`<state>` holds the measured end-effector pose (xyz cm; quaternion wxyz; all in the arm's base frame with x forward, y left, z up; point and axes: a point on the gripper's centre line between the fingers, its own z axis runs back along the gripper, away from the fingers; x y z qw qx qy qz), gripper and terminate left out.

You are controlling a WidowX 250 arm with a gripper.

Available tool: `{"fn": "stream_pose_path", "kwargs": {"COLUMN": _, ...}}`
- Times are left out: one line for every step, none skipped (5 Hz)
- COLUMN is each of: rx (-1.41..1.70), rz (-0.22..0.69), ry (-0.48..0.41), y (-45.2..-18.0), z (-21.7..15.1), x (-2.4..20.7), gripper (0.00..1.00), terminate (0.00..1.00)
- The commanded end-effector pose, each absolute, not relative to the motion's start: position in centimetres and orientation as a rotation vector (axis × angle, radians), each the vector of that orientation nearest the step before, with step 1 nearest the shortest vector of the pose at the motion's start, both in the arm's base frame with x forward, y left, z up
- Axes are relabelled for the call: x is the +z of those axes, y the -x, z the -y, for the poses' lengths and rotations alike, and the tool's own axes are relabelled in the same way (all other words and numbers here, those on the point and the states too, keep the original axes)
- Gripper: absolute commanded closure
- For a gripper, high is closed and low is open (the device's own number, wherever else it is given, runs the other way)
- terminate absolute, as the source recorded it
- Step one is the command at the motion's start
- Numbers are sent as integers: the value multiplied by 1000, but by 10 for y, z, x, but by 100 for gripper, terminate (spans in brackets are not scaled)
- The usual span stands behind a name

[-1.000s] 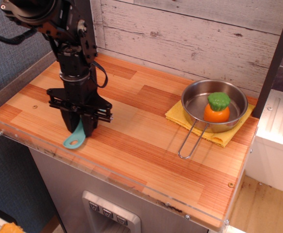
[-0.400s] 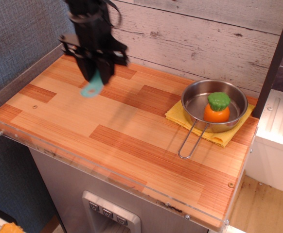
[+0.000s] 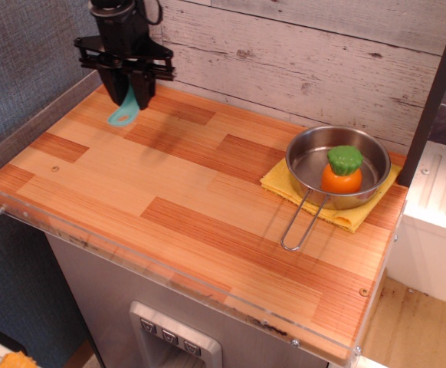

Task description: Move the brush to the back end of the table

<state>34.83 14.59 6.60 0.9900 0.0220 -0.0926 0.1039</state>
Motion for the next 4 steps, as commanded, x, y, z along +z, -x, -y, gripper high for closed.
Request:
{"fn": "stream_pose_path", "kwargs": {"rx": 255, "rz": 231, "ry": -68, "y": -372, "z": -168, "x": 63, "gripper": 100, "terminate": 0}}
{"fn": "stream_pose_path", "kwargs": {"rx": 219, "rz": 200, "ry": -74, "y": -375, "z": -161, "x": 46, "gripper": 100, "terminate": 0}}
{"fn": "stream_pose_path", "kwargs": {"rx": 187, "rz": 187, "ry": -69, "y": -381, "z": -158, "x": 31, "gripper": 100, "terminate": 0}}
{"fn": "stream_pose_path", "kwargs": {"rx": 157, "rz": 169, "ry": -62, "y": -381, "z": -157, "x": 25, "gripper": 0, "terminate": 0}}
